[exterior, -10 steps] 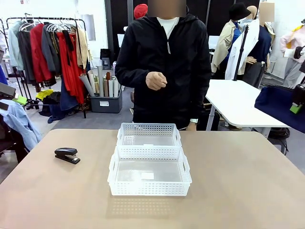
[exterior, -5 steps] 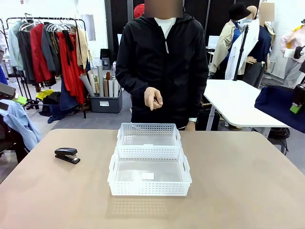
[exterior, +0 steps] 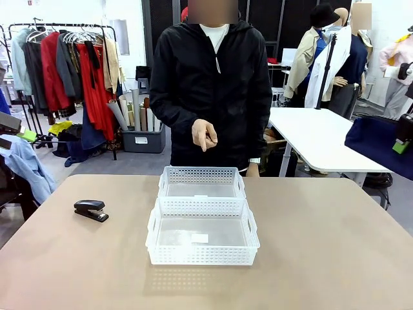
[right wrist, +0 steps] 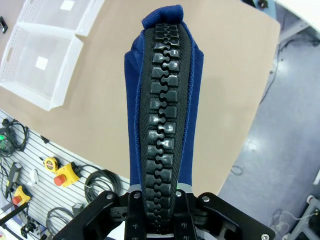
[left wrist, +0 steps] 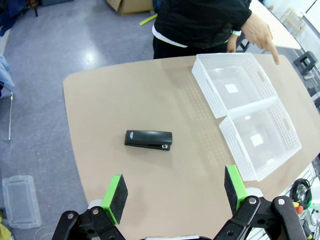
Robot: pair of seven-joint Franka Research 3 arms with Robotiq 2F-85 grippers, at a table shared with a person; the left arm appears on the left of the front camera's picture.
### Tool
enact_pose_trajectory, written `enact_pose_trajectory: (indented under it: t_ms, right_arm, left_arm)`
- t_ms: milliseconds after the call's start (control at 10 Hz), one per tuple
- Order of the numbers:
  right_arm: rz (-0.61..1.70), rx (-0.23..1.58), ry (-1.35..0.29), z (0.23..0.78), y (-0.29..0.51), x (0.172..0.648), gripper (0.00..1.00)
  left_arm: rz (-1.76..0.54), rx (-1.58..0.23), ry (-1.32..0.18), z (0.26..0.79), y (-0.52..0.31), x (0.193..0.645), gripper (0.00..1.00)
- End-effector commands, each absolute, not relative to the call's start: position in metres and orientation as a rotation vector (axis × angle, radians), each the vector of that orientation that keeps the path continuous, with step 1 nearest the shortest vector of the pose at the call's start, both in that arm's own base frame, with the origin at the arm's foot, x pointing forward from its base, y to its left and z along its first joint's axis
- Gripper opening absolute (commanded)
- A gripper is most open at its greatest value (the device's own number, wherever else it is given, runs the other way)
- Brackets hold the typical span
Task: Distribute items into two baskets.
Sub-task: Move the picked Pencil pouch towards the Organizing basket indicated by the person, stopping as directed.
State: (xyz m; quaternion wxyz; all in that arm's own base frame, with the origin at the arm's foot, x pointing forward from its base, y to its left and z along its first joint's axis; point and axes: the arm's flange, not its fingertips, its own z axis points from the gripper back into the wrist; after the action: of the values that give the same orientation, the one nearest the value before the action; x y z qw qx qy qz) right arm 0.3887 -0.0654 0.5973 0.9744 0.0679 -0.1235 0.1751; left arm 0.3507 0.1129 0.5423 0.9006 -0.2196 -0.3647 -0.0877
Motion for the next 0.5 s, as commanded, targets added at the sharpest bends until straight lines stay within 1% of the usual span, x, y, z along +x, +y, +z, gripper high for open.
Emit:
enact_pose_trajectory:
  t_ms: [0,400]
  right_arm:
    - [0.335,0.139,-0.268,0.6004,-0.0641,0.3921,0.0]
    - [0.353,0.137,-0.249,0.5973,-0.0654,0.3887,0.0]
  left_arm:
    - [-0.186,-0.462,-0.756,0.5417,0.1137,0.3507,1.0]
    - [-0.186,-0.462,-0.756,0.5417,0.1137,0.3507,1.0]
